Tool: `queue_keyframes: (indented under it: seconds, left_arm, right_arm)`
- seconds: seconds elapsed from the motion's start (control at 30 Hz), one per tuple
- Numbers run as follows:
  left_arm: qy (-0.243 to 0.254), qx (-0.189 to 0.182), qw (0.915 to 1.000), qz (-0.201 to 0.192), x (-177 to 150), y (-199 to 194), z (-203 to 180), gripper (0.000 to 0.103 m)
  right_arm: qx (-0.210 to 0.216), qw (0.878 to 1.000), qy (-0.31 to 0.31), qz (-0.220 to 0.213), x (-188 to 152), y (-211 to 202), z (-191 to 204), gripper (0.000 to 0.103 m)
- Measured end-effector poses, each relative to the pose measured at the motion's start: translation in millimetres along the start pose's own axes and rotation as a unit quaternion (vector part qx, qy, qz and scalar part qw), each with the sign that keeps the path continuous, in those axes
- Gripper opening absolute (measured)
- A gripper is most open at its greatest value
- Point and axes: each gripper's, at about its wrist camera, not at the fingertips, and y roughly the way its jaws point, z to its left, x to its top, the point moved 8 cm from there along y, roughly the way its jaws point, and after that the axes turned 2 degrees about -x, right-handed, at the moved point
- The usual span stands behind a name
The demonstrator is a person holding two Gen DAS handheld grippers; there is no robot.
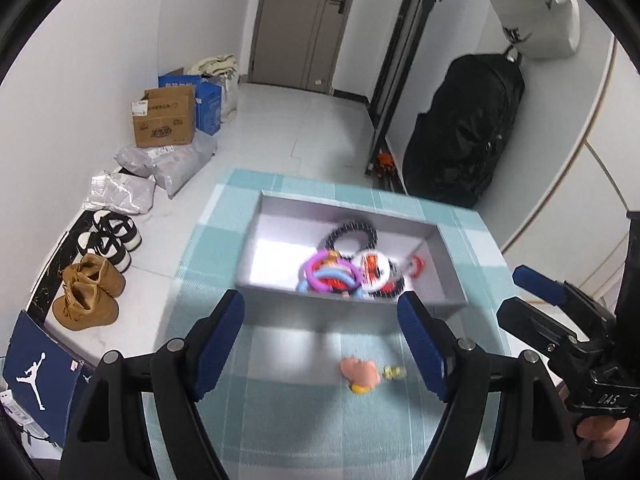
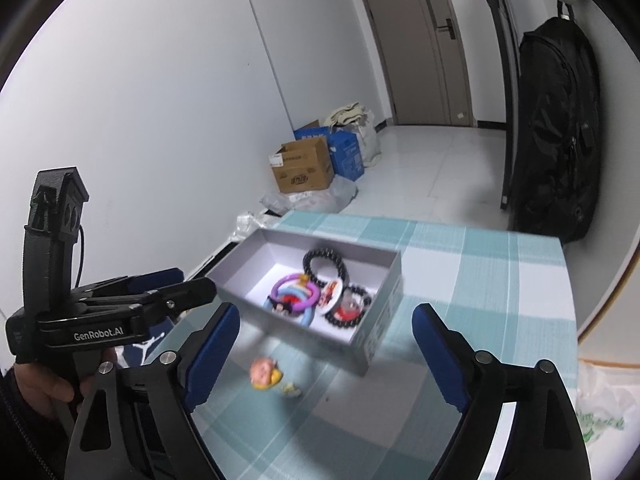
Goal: Organize jewelry
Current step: 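Withdraw both grippers from the box back over the table, then grasp the pink doll figure on the table with the left gripper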
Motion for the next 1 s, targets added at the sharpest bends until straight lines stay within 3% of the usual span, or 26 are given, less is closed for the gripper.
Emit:
queue_keyframes:
  seconds: [0.43, 1.0]
  left_arm:
    - [0.032, -0.02, 0.9962, 0.079, -44, 21, -14, 0.075]
    - [0.022, -0.025, 0.9944, 0.1, -48, 41, -20, 0.074]
  right_arm:
    - [-0.012, 0.999, -0.009, 0.049, -37, -4, 7, 0.093]
    - [-0.047, 0.993, 0.023, 0.108, -74, 1, -7, 0.096]
